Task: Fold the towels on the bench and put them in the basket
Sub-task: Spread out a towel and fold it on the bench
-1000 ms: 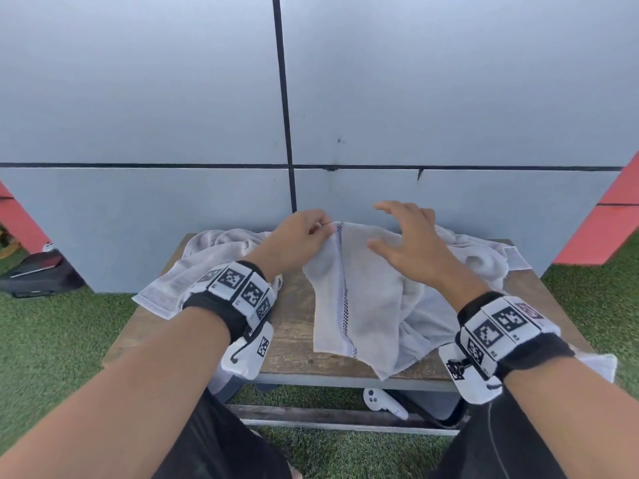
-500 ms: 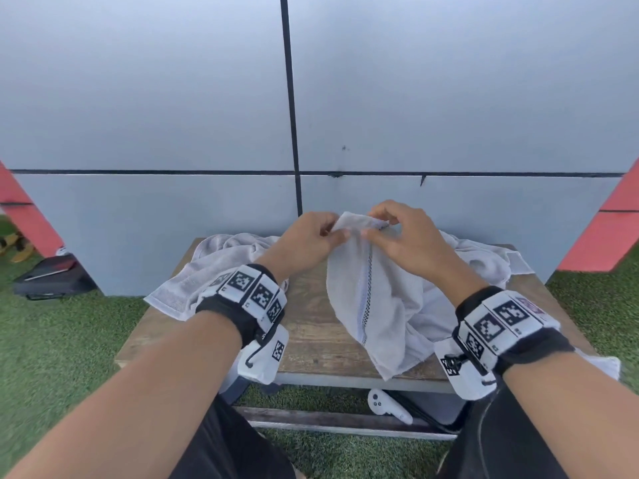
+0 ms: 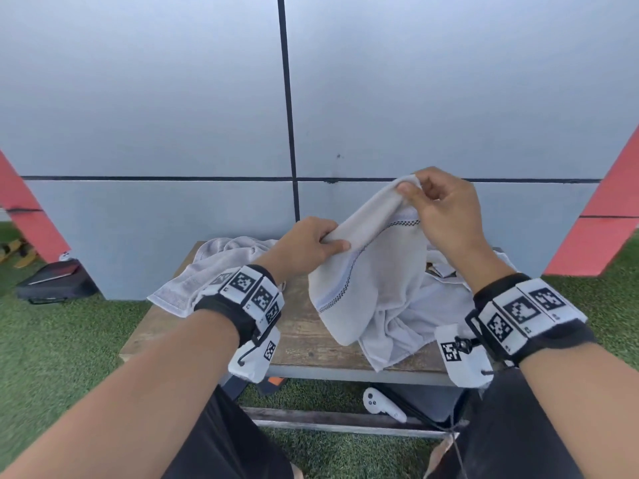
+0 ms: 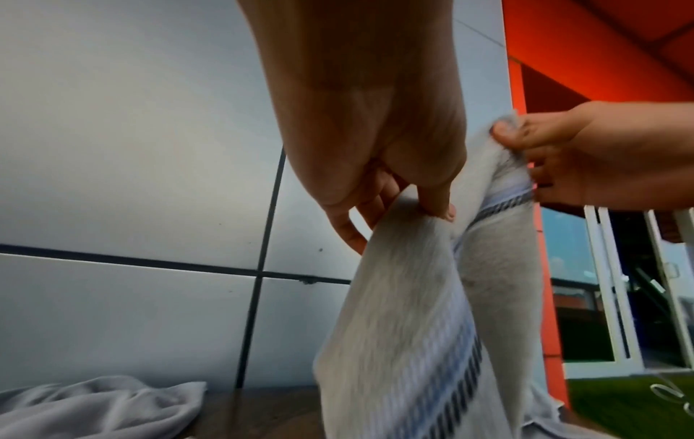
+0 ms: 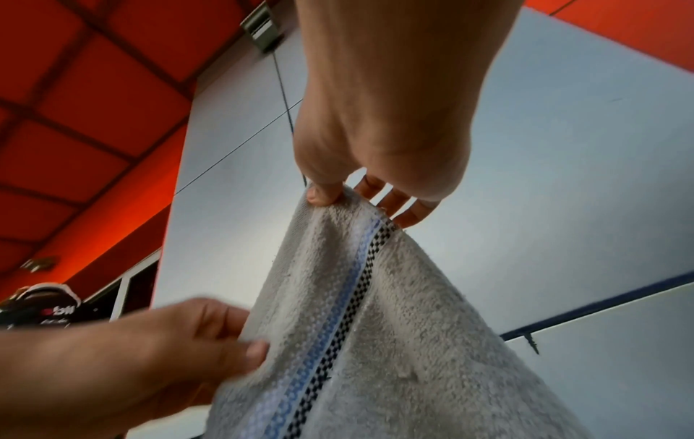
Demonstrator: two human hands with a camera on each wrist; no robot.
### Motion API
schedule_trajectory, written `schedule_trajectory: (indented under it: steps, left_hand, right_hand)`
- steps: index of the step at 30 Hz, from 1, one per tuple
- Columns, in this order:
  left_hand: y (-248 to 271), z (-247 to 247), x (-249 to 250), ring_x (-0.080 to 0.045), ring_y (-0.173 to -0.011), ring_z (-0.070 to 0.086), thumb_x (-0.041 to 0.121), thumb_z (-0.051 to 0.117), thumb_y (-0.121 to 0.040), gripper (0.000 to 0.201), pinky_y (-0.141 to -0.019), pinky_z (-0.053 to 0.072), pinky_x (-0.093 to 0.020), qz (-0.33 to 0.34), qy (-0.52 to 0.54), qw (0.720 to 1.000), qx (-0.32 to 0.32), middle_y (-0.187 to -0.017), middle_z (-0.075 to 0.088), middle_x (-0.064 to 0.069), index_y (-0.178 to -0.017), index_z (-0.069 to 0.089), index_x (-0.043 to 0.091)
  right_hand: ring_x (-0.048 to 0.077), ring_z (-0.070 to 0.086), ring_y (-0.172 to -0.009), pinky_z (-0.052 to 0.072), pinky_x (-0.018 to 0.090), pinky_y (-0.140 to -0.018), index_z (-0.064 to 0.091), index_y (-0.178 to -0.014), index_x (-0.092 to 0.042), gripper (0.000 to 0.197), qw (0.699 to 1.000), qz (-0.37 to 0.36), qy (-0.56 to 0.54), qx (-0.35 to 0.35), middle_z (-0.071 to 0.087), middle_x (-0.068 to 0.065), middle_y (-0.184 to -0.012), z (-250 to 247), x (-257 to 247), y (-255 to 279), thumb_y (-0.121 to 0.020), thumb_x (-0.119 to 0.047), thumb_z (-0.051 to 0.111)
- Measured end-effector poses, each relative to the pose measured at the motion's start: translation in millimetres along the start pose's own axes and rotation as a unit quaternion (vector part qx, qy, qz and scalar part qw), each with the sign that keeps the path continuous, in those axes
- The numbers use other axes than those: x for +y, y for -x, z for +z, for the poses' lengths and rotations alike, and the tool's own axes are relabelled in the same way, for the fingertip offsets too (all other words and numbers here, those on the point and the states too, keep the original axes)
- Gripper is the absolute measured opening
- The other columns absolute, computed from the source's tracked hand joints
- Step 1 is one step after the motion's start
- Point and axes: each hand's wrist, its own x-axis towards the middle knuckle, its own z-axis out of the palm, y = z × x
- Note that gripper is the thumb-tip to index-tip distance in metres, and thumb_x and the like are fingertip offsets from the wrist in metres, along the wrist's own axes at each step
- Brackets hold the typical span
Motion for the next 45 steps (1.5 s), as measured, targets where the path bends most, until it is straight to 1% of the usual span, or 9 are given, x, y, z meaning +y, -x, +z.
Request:
schedule_trajectory:
  steps: [4, 11, 17, 23, 25, 31, 37, 41, 45]
  left_hand:
    - [17, -14, -19, -0.015, -0.057, 0.037, 0.025, 0.064, -0.096, 0.039, -0.055, 0.029, -0.027, -0.039, -0.041, 0.998, 0.031, -0.063, 0.042, -0.004, -0.074, 0.053, -0.005]
    - [28, -40, -19, -0.011, -0.058, 0.041, 0.024, 0.06, -0.099, 0.029, -0.053, 0.031, -0.018, 0.009, -0.007, 0.986, 0.166, -0.063, 0.049, 0.0, -0.073, 0.058, 0.01]
    - [23, 0, -32, -0.01, -0.062, 0.048, 0.033, 0.063, -0.097, 0.03, -0.063, 0.039, -0.024, -0.042, -0.012, 0.998, -0.044, -0.067, 0.054, 0.003, -0.082, 0.066, 0.008]
    - [11, 62, -60, -0.01, -0.057, 0.047, 0.034, 0.067, -0.094, 0.024, -0.063, 0.04, -0.028, -0.075, -0.042, 0.967, -0.239, -0.069, 0.054, 0.001, -0.079, 0.071, 0.016]
    - [3, 78, -69, -0.011, -0.055, 0.038, 0.032, 0.067, -0.093, 0.036, -0.062, 0.03, -0.029, -0.069, -0.042, 0.967, -0.242, -0.06, 0.043, 0.006, -0.059, 0.058, 0.026]
    - [-23, 119, -82, -0.008, -0.055, 0.041, 0.028, 0.065, -0.093, 0.037, -0.057, 0.033, -0.027, -0.109, -0.034, 0.965, -0.235, -0.061, 0.048, 0.005, -0.057, 0.059, 0.023]
    - [-29, 156, -91, -0.011, -0.061, 0.05, 0.033, 0.063, -0.088, 0.031, -0.06, 0.042, -0.026, -0.102, -0.025, 0.957, -0.272, -0.066, 0.057, 0.005, -0.056, 0.064, 0.032]
    - [-36, 159, -87, -0.013, -0.051, 0.032, 0.02, 0.062, -0.089, 0.035, -0.053, 0.03, -0.026, -0.079, -0.006, 0.966, -0.244, -0.053, 0.039, 0.0, -0.056, 0.052, 0.013]
    - [-58, 129, -68, -0.01, -0.047, 0.023, 0.011, 0.065, -0.087, 0.044, -0.045, 0.02, -0.024, -0.09, 0.096, 0.975, -0.178, -0.05, 0.028, 0.004, -0.052, 0.039, 0.015]
  right_hand:
    - [0.008, 0.051, -0.064, 0.043, 0.026, -0.065, 0.072, -0.08, -0.023, 0.009, 0.997, 0.026, -0.027, 0.071, 0.062, -0.005, -0.073, -37, 2, -1, -0.083, -0.031, 0.072]
    - [0.004, 0.05, -0.058, 0.039, 0.013, -0.058, 0.064, -0.086, -0.025, 0.008, 0.991, 0.106, 0.047, 0.073, 0.064, 0.001, -0.079, -74, 26, 16, -0.089, -0.027, 0.071]
    - [0.03, 0.064, -0.073, 0.05, 0.036, -0.073, 0.065, -0.078, -0.013, 0.016, 0.95, 0.203, 0.193, -0.137, 0.069, 0.009, -0.078, -68, 64, 47, -0.086, -0.025, 0.069]
    - [0.019, 0.056, -0.091, 0.042, 0.03, -0.082, 0.062, -0.073, -0.026, 0.017, 0.866, 0.233, 0.292, -0.331, 0.056, -0.008, -0.08, -39, 98, 64, -0.089, -0.029, 0.069]
    - [0.016, 0.055, -0.097, 0.041, 0.03, -0.082, 0.063, -0.078, -0.03, 0.012, 0.86, 0.227, 0.305, -0.339, 0.058, -0.006, -0.089, -27, 107, 67, -0.089, -0.032, 0.067]
    - [0.02, 0.058, -0.103, 0.04, 0.028, -0.08, 0.068, -0.088, -0.025, 0.005, 0.868, 0.238, 0.28, -0.333, 0.058, -0.003, -0.104, 11, 151, 70, -0.089, -0.031, 0.068]
    - [0.02, 0.053, -0.091, 0.044, 0.034, -0.084, 0.057, -0.077, -0.03, 0.015, 0.832, 0.223, 0.281, -0.424, 0.056, -0.005, -0.089, 33, 183, 84, -0.09, -0.031, 0.065]
    - [0.024, 0.058, -0.079, 0.046, 0.035, -0.071, 0.06, -0.068, -0.012, 0.023, 0.844, 0.203, 0.281, -0.41, 0.06, 0.0, -0.075, 38, 186, 86, -0.088, -0.024, 0.062]
    - [0.009, 0.046, -0.058, 0.033, 0.018, -0.052, 0.059, -0.06, -0.011, 0.03, 0.894, 0.187, 0.179, -0.364, 0.055, -0.003, -0.058, 36, 169, 60, -0.088, -0.016, 0.066]
